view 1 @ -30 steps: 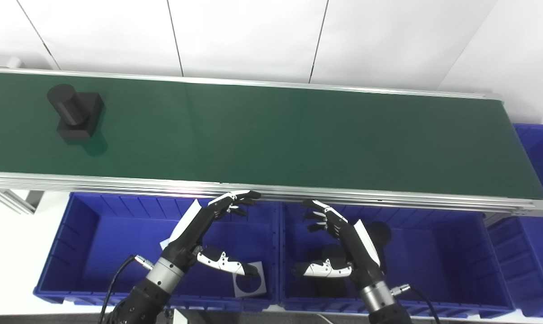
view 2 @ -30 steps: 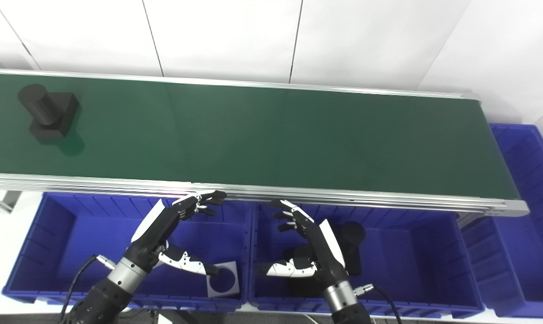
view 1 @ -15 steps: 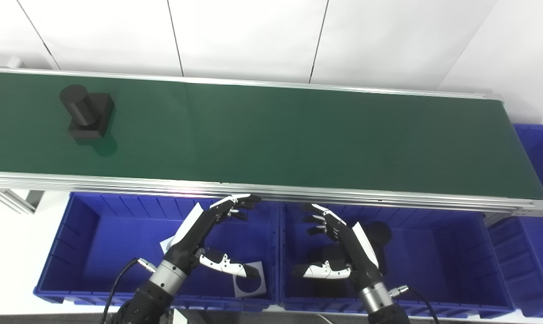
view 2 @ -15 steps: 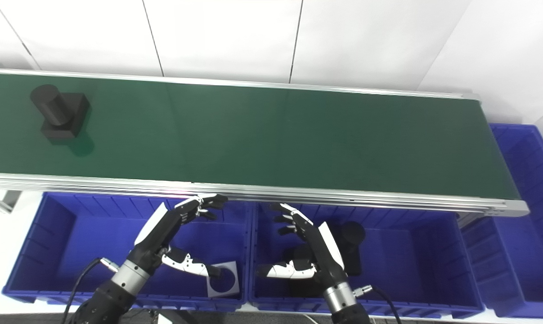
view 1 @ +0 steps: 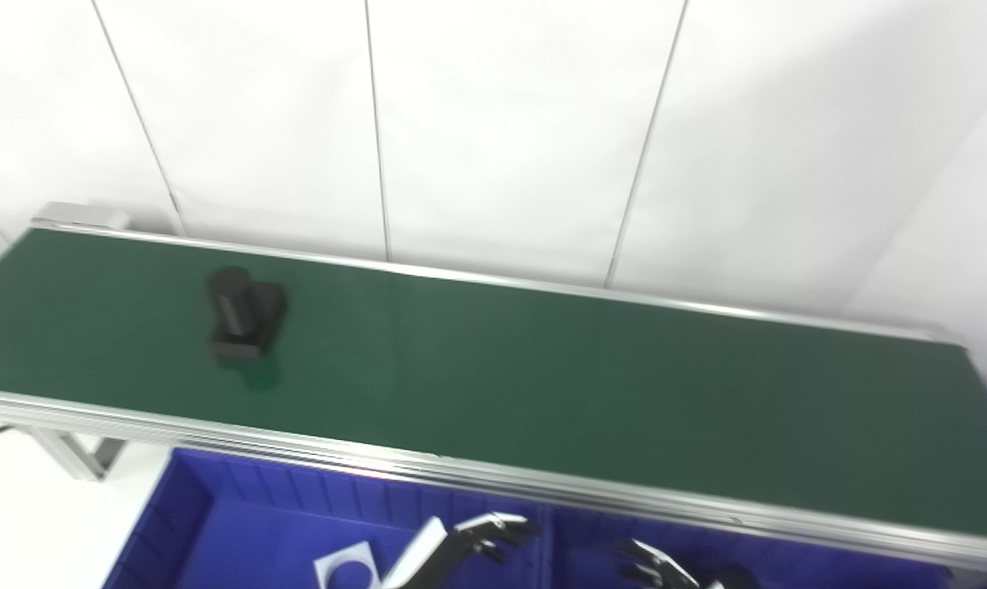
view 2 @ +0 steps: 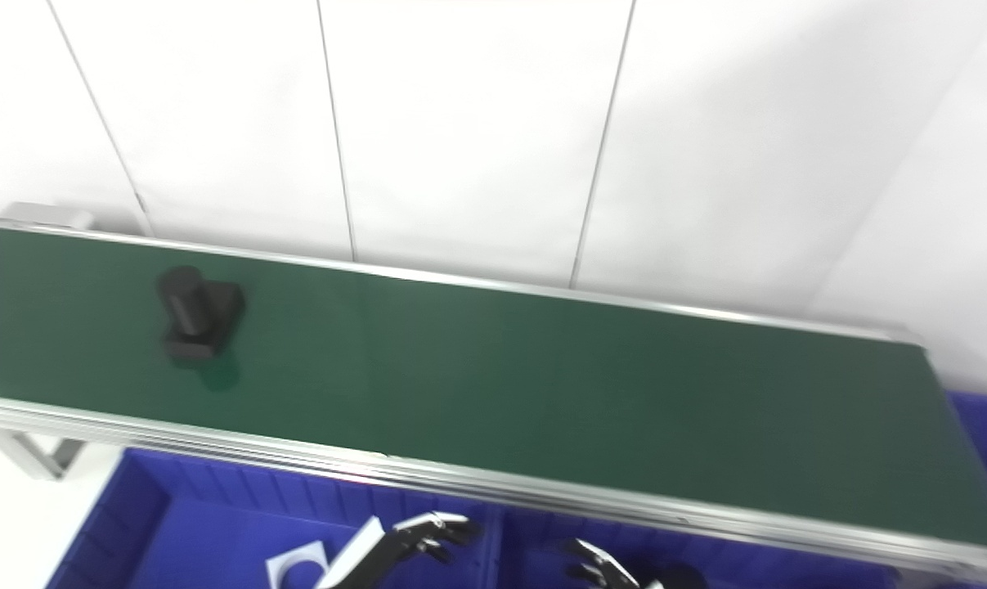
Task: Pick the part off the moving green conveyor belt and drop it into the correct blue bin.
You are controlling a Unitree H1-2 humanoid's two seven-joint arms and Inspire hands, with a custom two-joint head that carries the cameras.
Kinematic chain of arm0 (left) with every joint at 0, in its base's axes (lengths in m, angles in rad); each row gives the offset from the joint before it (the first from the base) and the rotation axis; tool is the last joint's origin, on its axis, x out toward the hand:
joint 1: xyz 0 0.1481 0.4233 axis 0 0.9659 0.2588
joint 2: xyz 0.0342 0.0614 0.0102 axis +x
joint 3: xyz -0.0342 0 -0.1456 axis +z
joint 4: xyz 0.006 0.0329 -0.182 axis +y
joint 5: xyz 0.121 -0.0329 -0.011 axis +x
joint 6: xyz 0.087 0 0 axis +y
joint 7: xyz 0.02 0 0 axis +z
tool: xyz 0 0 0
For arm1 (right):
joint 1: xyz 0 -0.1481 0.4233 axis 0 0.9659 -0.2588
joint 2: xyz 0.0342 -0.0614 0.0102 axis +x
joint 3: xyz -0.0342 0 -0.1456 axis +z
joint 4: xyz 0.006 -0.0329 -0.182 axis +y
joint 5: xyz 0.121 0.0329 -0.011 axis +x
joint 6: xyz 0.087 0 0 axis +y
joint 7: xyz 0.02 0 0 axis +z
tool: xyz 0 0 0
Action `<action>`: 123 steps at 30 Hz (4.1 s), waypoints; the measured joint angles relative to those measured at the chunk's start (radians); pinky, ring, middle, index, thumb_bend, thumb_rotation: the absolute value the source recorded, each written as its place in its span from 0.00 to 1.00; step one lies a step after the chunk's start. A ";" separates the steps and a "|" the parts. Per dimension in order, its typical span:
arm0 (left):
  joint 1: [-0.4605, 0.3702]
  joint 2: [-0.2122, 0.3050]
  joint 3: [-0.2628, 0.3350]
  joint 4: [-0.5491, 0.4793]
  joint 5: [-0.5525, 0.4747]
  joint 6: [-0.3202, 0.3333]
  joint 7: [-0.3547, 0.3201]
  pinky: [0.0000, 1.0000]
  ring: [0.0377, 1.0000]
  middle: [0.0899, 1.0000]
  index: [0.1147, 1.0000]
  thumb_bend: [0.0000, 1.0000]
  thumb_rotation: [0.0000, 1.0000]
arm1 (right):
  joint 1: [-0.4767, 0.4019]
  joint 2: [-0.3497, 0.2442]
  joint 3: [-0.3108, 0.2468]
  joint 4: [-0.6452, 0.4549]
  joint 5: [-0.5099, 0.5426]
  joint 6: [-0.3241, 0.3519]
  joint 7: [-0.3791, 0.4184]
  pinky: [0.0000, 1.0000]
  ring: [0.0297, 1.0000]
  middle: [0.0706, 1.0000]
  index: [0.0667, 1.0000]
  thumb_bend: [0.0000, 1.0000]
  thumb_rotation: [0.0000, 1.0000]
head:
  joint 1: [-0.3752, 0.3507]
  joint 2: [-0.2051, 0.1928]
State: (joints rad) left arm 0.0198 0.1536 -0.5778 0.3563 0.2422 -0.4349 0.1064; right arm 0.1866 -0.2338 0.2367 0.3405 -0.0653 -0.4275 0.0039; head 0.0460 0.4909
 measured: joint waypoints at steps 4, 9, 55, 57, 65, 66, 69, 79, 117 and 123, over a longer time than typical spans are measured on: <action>-0.011 0.000 -0.025 0.019 -0.001 0.000 0.021 0.65 0.75 0.79 0.74 1.00 0.13 | -0.004 -0.005 -0.004 0.005 0.010 -0.003 0.002 0.67 0.78 0.87 0.78 1.00 0.36 | 0.011 -0.003; -0.021 0.000 -0.036 0.025 -0.004 0.000 0.036 0.66 0.75 0.80 0.74 1.00 0.13 | -0.006 -0.009 -0.008 0.008 0.018 -0.003 0.005 0.67 0.78 0.87 0.78 1.00 0.37 | 0.018 0.002; -0.066 -0.009 -0.107 0.094 -0.005 0.000 0.123 0.68 0.77 0.81 0.76 1.00 0.14 | -0.138 0.078 -0.251 -0.302 0.319 -0.003 0.398 0.69 0.78 0.85 0.80 1.00 0.30 | 0.028 -0.028; -0.069 -0.009 -0.109 0.104 -0.005 0.000 0.126 0.68 0.77 0.81 0.76 1.00 0.14 | -0.171 0.081 -0.252 -0.285 0.312 -0.003 0.398 0.68 0.77 0.85 0.80 1.00 0.31 | 0.028 -0.028; -0.072 -0.013 -0.115 0.113 -0.005 0.000 0.138 0.67 0.77 0.80 0.75 1.00 0.14 | -0.292 0.112 -0.252 -0.172 0.266 -0.003 0.394 0.67 0.75 0.83 0.81 1.00 0.26 | 0.026 -0.034; -0.073 -0.013 -0.115 0.114 -0.005 0.000 0.138 0.67 0.77 0.80 0.75 1.00 0.14 | -0.307 0.117 -0.252 -0.160 0.257 -0.003 0.393 0.67 0.75 0.83 0.81 1.00 0.25 | 0.026 -0.034; -0.075 -0.014 -0.116 0.114 -0.005 0.000 0.139 0.67 0.77 0.80 0.75 1.00 0.13 | -0.342 0.124 -0.251 -0.137 0.234 -0.003 0.382 0.67 0.76 0.83 0.81 1.00 0.24 | 0.028 -0.032; -0.091 -0.019 -0.122 0.126 -0.006 0.000 0.145 0.67 0.77 0.80 0.75 1.00 0.12 | -0.457 0.166 -0.231 -0.017 0.142 -0.003 0.311 0.64 0.75 0.83 0.82 1.00 0.24 | 0.032 -0.037; -0.095 -0.023 -0.126 0.138 -0.024 0.000 0.145 0.65 0.77 0.81 0.76 1.00 0.11 | -0.770 0.255 -0.124 0.437 0.007 -0.003 0.132 0.60 0.73 0.84 0.82 1.00 0.24 | 0.041 -0.026; -0.095 -0.029 -0.130 0.138 -0.021 0.000 0.151 0.65 0.77 0.81 0.77 1.00 0.11 | -0.795 0.267 -0.098 0.485 -0.014 -0.003 0.126 0.60 0.73 0.85 0.82 1.00 0.24 | 0.045 -0.028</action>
State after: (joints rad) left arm -0.0749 0.1245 -0.7078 0.4942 0.2213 -0.4349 0.2575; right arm -0.6080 0.0335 0.1388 0.8258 -0.0795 -0.4310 0.1298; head 0.0905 0.4633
